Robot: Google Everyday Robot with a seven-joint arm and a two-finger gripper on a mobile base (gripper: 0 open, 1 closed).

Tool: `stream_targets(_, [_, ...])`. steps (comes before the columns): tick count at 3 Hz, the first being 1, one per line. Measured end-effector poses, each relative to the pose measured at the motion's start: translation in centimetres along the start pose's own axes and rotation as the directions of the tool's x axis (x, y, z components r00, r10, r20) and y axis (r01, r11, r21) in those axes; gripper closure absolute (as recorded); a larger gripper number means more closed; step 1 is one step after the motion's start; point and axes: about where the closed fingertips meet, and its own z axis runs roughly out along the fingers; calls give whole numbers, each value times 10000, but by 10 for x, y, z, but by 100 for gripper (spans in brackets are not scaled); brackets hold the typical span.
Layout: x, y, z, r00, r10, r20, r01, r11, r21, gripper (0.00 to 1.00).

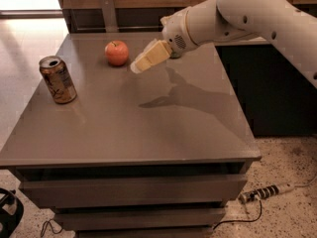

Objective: Pick apple

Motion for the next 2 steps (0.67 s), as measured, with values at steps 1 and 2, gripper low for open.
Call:
stream_targets(1, [11,-10,36,9984,346,444,-351,9993,121,0])
stream_targets(2, [19,-22,66,9897,650,1275,-693,9971,301,0])
